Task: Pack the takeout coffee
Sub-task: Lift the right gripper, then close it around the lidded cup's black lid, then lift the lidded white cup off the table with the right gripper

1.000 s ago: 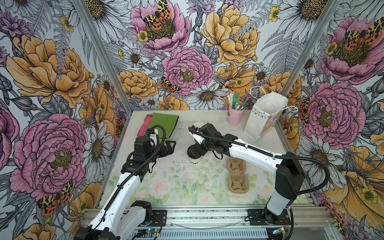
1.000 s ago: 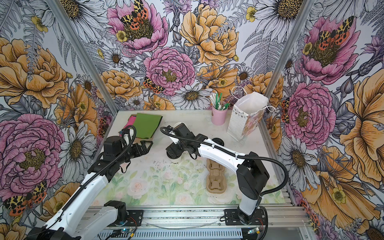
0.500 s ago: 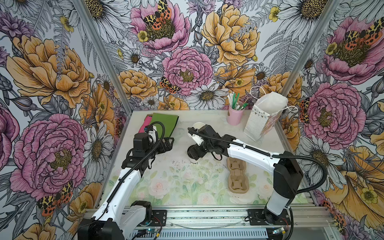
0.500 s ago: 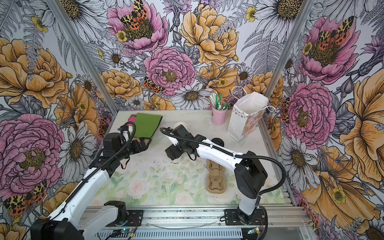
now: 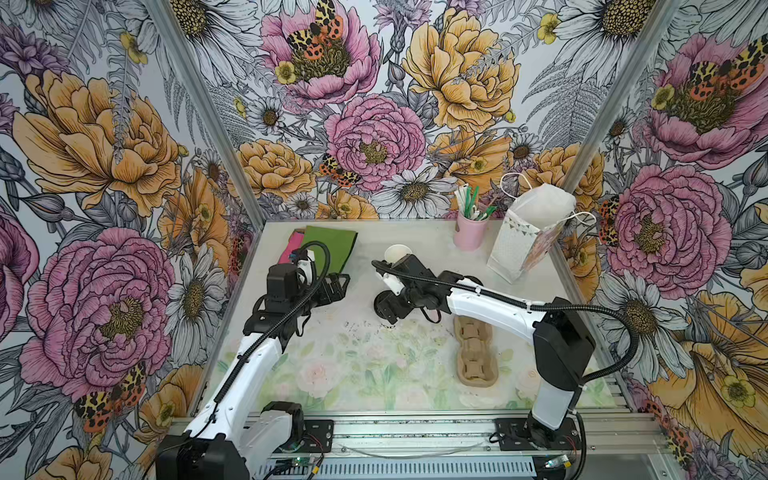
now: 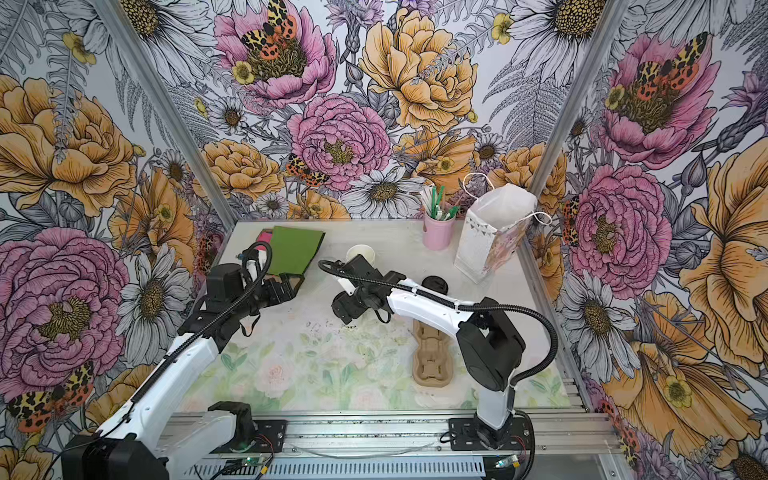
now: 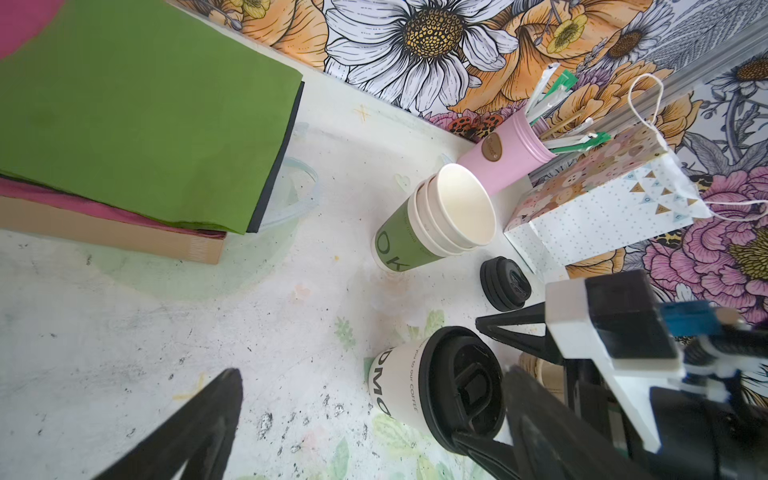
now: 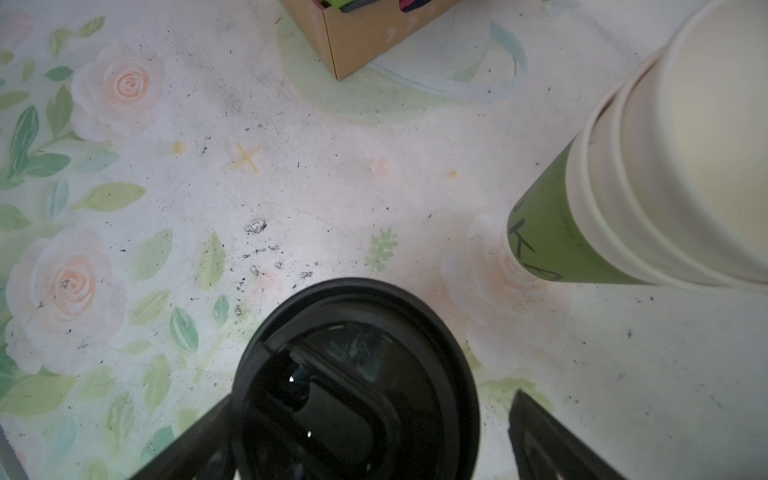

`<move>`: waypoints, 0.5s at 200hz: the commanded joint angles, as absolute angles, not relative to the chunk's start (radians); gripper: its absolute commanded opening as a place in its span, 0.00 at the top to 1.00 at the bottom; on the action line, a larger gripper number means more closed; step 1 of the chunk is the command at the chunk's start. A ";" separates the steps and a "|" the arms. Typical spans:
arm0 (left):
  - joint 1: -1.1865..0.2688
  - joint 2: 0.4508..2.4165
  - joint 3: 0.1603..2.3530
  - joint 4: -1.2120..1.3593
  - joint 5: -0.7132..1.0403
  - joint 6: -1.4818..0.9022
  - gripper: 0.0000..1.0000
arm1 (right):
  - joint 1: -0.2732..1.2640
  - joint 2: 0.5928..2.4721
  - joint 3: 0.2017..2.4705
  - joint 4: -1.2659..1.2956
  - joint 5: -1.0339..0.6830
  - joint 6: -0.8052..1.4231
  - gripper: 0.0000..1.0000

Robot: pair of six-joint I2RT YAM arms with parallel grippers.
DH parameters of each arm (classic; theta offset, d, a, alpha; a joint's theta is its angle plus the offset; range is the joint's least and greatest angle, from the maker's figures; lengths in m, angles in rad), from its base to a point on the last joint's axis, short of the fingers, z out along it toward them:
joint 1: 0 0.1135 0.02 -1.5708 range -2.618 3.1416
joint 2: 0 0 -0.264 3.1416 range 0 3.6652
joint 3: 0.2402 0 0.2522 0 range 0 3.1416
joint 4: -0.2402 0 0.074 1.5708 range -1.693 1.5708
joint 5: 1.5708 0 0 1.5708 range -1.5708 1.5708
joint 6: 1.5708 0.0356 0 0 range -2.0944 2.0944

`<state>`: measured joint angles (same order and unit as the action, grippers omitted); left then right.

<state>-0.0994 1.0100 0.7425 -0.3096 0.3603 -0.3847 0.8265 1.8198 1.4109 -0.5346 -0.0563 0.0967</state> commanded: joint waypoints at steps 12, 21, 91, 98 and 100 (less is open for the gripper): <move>-0.089 1.006 0.753 -0.295 0.380 -0.370 0.01 | 0.836 1.861 1.452 -0.546 -0.051 0.109 0.00; -0.089 1.007 0.754 -0.295 0.380 -0.370 0.01 | 0.835 1.862 1.455 -0.548 -0.048 0.106 0.00; -0.088 1.008 0.756 -0.295 0.385 -0.374 0.01 | 0.833 1.809 1.470 -0.549 -0.047 0.110 0.01; -0.088 1.006 0.755 -0.294 0.385 -0.374 0.01 | 0.833 1.802 1.468 -0.549 -0.049 0.110 0.01; -0.088 1.006 0.755 -0.295 0.385 -0.374 0.01 | 0.833 1.799 1.467 -0.549 -0.050 0.111 0.01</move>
